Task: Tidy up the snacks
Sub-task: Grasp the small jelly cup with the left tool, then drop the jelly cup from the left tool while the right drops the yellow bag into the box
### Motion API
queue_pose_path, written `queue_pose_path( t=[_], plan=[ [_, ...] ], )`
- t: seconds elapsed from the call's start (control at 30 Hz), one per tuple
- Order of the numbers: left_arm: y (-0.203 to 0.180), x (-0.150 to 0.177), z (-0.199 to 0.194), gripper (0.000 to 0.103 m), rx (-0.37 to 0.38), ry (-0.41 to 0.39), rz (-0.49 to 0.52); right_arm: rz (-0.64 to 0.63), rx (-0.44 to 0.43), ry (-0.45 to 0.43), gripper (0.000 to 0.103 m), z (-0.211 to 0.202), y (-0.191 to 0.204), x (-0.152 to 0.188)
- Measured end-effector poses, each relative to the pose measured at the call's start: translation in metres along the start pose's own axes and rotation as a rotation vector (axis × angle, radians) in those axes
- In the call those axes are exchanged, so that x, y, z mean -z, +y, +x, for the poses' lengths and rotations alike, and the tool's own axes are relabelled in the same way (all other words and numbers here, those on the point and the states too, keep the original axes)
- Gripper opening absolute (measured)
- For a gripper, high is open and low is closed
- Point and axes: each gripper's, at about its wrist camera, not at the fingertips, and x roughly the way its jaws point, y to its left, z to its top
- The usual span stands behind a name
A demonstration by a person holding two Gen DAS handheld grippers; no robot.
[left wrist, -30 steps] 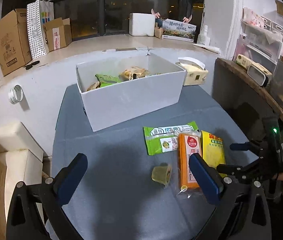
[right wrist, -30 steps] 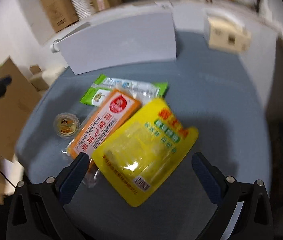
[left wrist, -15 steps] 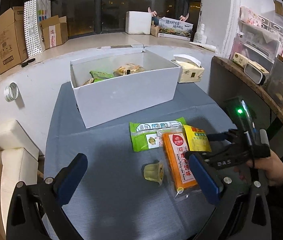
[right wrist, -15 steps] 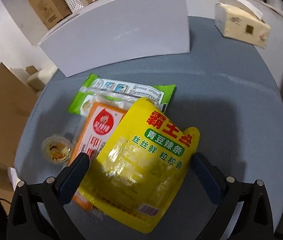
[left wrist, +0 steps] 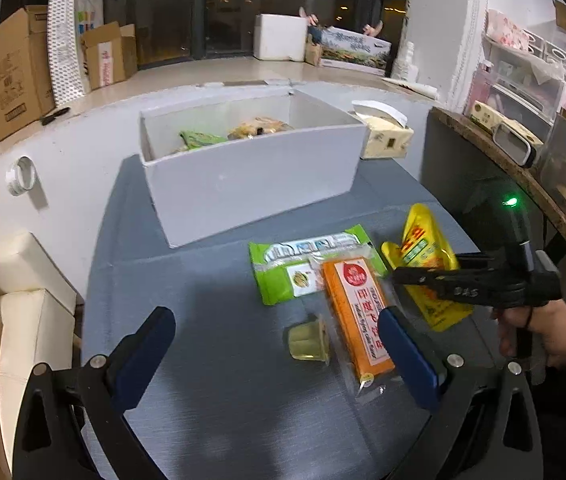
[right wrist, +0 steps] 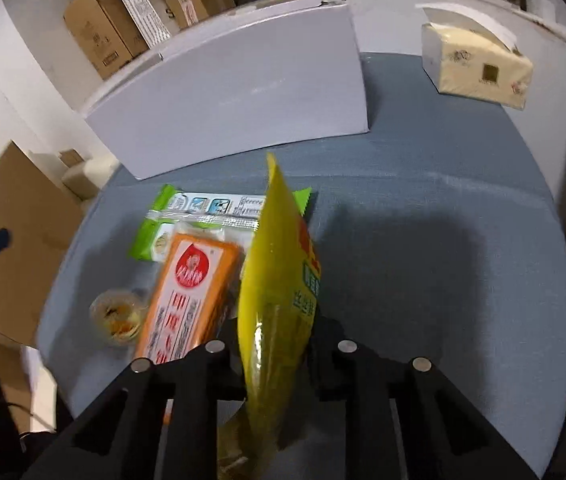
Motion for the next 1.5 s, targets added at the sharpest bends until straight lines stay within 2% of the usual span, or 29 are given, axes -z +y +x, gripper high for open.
queue_pose_path(
  t=[0.1,0.33,0.5,0.57,0.6,0.63,0.67,0.7,0.87,1.13,1.3,1.33,1.4,1.5],
  plan=[
    [-0.006,0.003,0.009,0.103,0.049,0.022,0.017,-0.008,-0.027,-0.05,0.021,-0.028,-0.006,0.011],
    [-0.03,0.013,0.049,0.103,0.054,0.109,0.079,-0.001,-0.038,-0.123,0.021,-0.076,-0.004,0.03],
    [-0.036,0.016,0.081,0.101,0.029,0.17,0.091,-0.001,-0.038,-0.157,0.021,-0.084,0.005,0.041],
    [-0.032,0.019,0.089,0.085,0.013,0.172,0.076,-0.003,-0.038,-0.157,0.021,-0.079,0.009,0.04],
    [-0.03,0.02,0.093,0.064,-0.002,0.186,0.068,-0.004,-0.037,-0.155,0.021,-0.078,0.011,0.039],
    [-0.026,0.021,0.098,0.038,-0.007,0.203,0.056,-0.004,-0.035,-0.153,0.021,-0.077,0.012,0.039],
    [-0.021,0.023,0.099,0.038,0.023,0.213,0.029,-0.001,-0.033,-0.151,0.021,-0.068,0.018,0.035],
    [-0.017,0.023,0.097,0.038,0.041,0.206,0.008,0.001,-0.034,-0.149,0.021,-0.068,0.017,0.035],
    [-0.009,0.019,0.075,0.034,0.031,0.158,0.0,-0.013,-0.041,-0.146,0.021,-0.064,0.025,0.032],
    [0.008,-0.018,0.014,0.034,0.005,-0.025,-0.004,-0.073,-0.033,-0.179,0.021,-0.066,0.045,0.008],
    [0.023,-0.072,-0.016,0.034,-0.005,-0.143,-0.009,-0.173,-0.028,-0.25,0.021,-0.08,0.073,-0.041],
    [0.026,-0.088,-0.021,0.034,-0.021,-0.174,-0.005,-0.194,-0.023,-0.264,0.021,-0.082,0.081,-0.061],
    [0.033,-0.117,-0.02,0.034,-0.039,-0.207,-0.003,-0.217,-0.019,-0.285,0.021,-0.079,0.09,-0.094],
    [0.047,-0.16,-0.004,0.034,-0.049,-0.212,-0.03,-0.231,-0.008,-0.285,0.021,-0.062,0.1,-0.144]
  ],
)
